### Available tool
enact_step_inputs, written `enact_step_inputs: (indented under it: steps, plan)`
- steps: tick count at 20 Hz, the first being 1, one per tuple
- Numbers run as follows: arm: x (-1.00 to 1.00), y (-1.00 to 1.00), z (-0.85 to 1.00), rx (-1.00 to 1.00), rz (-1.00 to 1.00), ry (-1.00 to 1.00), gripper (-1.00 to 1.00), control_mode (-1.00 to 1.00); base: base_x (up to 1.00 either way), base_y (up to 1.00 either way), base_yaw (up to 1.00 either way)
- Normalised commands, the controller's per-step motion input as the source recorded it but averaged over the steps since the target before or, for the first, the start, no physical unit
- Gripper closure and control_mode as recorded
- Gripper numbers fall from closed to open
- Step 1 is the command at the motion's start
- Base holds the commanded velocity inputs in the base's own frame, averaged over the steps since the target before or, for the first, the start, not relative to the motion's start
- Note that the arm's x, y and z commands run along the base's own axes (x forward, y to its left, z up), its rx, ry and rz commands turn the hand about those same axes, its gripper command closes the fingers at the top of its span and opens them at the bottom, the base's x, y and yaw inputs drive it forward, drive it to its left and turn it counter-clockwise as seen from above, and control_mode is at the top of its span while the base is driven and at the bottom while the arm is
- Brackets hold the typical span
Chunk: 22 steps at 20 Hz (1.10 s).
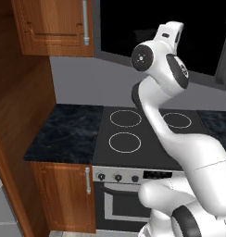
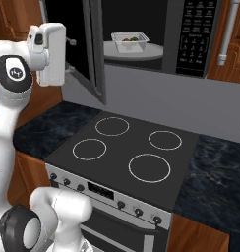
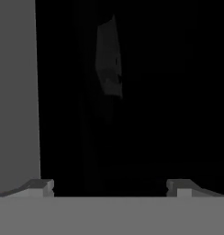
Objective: Place the tupperware containing the chicken drumstick and squash meal in the microwave. Close the microwave door and press the start button to reheat the meal.
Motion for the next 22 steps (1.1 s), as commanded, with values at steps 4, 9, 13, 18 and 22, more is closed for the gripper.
enact_step_inputs:
  steps: [4, 9, 13, 18, 22]
  plan:
    - [0.76, -0.19, 0.0, 0.0, 0.12, 0.0, -1.0, -1.0, 0.0, 0.0, 0.0]
    - [0.72, -0.17, 0.0, 0.0, 0.11, 0.0, -1.0, -1.0, 0.0, 0.0, 0.0]
    - [0.67, -0.16, 0.0, 0.0, 0.1, 0.0, -1.0, -1.0, 0.0, 0.0, 0.0]
    - [0.6, -0.11, 0.03, 0.0, 0.07, 0.02, -1.0, -1.0, 0.0, 0.0, 0.0]
    - [0.54, 0.0, 0.17, 0.0, 0.03, 0.1, -1.0, -1.0, 0.0, 0.0, 0.0]
